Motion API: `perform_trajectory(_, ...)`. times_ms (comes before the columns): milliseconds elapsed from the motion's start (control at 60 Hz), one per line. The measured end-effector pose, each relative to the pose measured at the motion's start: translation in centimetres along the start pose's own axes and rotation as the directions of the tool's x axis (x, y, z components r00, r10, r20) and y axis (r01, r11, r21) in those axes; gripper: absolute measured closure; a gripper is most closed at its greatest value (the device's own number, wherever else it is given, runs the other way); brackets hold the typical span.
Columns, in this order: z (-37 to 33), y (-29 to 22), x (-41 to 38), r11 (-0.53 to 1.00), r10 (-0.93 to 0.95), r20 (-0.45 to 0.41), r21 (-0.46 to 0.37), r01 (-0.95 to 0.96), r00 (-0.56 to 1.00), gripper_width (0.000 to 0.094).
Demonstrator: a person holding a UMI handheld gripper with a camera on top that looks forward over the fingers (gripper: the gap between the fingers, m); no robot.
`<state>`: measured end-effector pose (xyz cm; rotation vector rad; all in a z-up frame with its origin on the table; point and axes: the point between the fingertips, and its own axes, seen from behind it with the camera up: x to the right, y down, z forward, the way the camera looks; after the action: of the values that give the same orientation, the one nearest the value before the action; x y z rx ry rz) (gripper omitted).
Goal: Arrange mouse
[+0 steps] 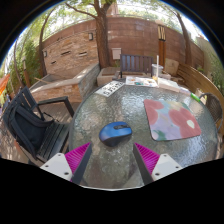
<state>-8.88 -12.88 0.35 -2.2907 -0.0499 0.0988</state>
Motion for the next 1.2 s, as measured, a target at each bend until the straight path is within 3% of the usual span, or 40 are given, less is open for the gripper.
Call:
perform_trajectory(350,7.6,-4.4,-2.3,0.999,0.035,-0.046,-0.008,-0.035,0.998,0.0125)
perform_trajectory(500,8.8,-4.9,-2.0,1.0,-0.003,-0.097,-0.01,0.002,0.995,0.0421)
perform_trajectory(667,8.7,-5.0,-1.9,1.0,-0.023,-0.099,-0.018,0.021,0.995,0.0549)
perform_trajectory(750,8.3,-5.5,-2.4,0.999,-0.037,-0.058,-0.02,0.036,0.998,0.0587)
perform_trajectory(833,6.5,-8.5,-3.3,0.998,-0.059,0.011,0.04,0.058,0.998,0.0586)
perform_trajectory(950,1.2,-17.2,-2.9,0.979,-0.041,0.094,0.204,0.021,0.995,0.0587)
perform_trajectory(1067,-2.9,-25.1,2.3,0.938,-0.013,0.1,0.345,-0.023,0.995,0.0588)
perform_trajectory(1200,-1.9,-25.4,12.3,0.945,0.038,0.031,0.325,-0.046,0.999,0.0591)
